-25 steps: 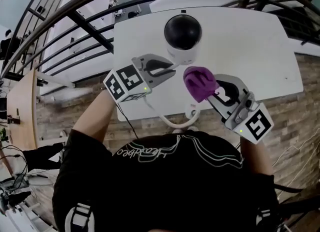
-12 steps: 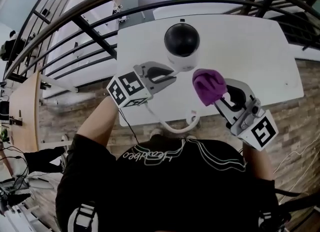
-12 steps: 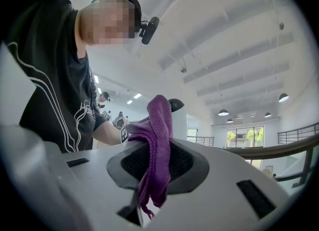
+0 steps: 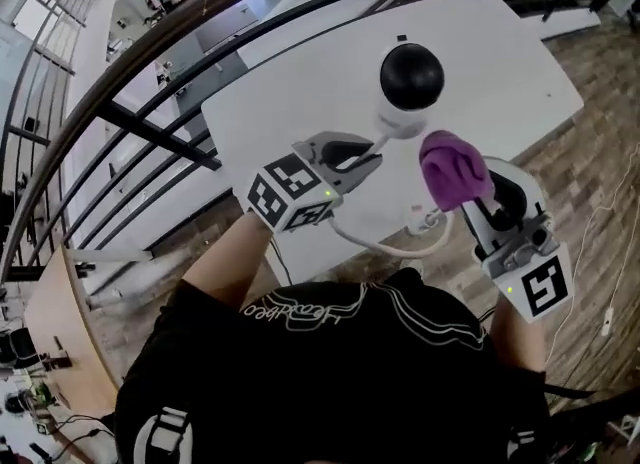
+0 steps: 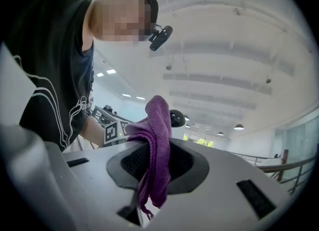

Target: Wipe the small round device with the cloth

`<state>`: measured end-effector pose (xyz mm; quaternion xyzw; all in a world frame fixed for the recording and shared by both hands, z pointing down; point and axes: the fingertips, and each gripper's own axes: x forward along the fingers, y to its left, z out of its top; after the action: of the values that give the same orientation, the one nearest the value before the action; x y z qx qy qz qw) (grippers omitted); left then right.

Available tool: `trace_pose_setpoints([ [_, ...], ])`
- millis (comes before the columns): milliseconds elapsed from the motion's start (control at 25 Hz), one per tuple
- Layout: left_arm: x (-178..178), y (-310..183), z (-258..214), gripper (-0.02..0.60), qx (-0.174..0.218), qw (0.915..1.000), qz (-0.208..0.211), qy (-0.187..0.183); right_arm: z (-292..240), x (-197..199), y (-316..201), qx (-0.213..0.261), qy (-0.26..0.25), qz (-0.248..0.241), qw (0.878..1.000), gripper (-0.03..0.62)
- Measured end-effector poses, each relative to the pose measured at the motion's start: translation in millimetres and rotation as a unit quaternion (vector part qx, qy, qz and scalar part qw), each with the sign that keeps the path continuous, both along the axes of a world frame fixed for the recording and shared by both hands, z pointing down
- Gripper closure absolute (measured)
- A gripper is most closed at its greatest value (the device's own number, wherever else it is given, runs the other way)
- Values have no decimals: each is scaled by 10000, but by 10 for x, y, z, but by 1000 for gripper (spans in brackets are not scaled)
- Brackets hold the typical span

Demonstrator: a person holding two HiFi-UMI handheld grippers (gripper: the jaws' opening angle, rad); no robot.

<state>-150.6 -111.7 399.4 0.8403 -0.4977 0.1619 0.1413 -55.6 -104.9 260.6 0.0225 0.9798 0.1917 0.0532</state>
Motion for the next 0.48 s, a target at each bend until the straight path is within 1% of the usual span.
trace_pose_setpoints([
  [80,-19,15,2,522,16,9998,43,191,-32,33,102,130,20,346,9993,528],
  [200,11,25,-17,522,54,9994,128,328,-62,136,237,337,74,742,9966,526],
  [320,48,57,-5,522,40,9990,192,408,-53,238,346,485,92,953,9942,527],
  [480,17,49,-20,522,44,9985,244,480,-95,197,401,561,106,1152,9917,528],
])
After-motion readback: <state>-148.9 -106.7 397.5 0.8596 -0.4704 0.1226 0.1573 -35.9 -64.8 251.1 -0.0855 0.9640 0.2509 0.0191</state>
